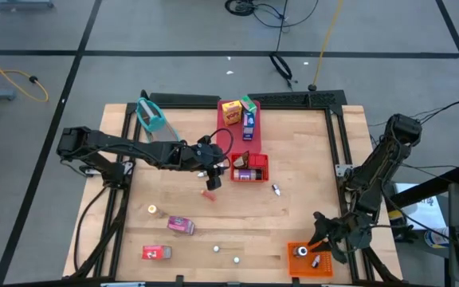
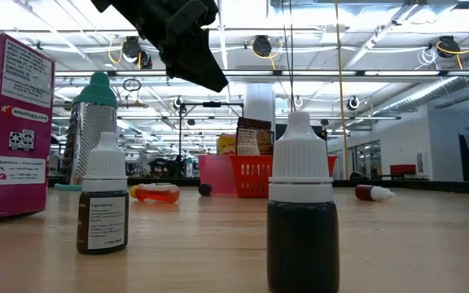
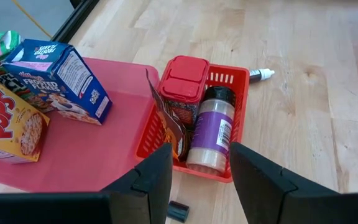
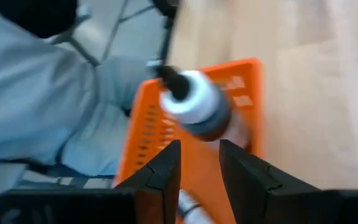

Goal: Pick & Place Kitchen Items
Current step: Put the red food coloring bottle into the orange bin

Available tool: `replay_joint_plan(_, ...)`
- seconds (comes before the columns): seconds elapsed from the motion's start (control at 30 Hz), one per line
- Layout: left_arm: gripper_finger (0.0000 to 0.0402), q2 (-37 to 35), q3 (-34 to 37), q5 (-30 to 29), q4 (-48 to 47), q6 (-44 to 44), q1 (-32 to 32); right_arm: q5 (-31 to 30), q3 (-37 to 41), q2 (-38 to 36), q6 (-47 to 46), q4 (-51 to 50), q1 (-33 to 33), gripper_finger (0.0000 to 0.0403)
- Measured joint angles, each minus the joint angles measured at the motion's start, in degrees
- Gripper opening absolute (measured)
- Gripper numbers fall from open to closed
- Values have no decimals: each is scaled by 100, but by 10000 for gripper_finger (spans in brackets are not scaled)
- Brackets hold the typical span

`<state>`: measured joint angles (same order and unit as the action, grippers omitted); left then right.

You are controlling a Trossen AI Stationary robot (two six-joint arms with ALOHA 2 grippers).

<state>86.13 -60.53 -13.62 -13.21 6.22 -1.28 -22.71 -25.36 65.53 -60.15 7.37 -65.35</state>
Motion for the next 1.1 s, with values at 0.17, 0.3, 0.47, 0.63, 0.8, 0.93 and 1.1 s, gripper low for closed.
replay_joint_plan(0.17, 161, 0, 0, 1, 0, 0, 0, 17, 0, -181, -152, -867, 391, 81)
replay_joint_plan(0.3, 161, 0, 1, 0, 2, 0, 0, -42, 0, -388, 117, -1296, 816, 73)
replay_joint_plan(0.47, 161, 0, 1, -1, 4, 0, 0, -749, 2, -454, 392, -1450, 1603, 80)
replay_joint_plan(0.63, 161, 0, -1, -1, 7, 0, 0, -732, 2, -314, 797, -1450, 2470, 105)
replay_joint_plan(0.8, 161, 0, -1, 0, 7, 0, 2, -698, 2, -237, 1283, -1450, 3005, 131)
replay_joint_plan(0.93, 161, 0, -1, 0, 7, 0, 1, -735, 2, -239, 1316, -1450, 3297, 149)
replay_joint_plan(1.1, 161, 0, -1, 0, 7, 0, 0, -743, 2, -90, 1481, -1409, 3605, 167)
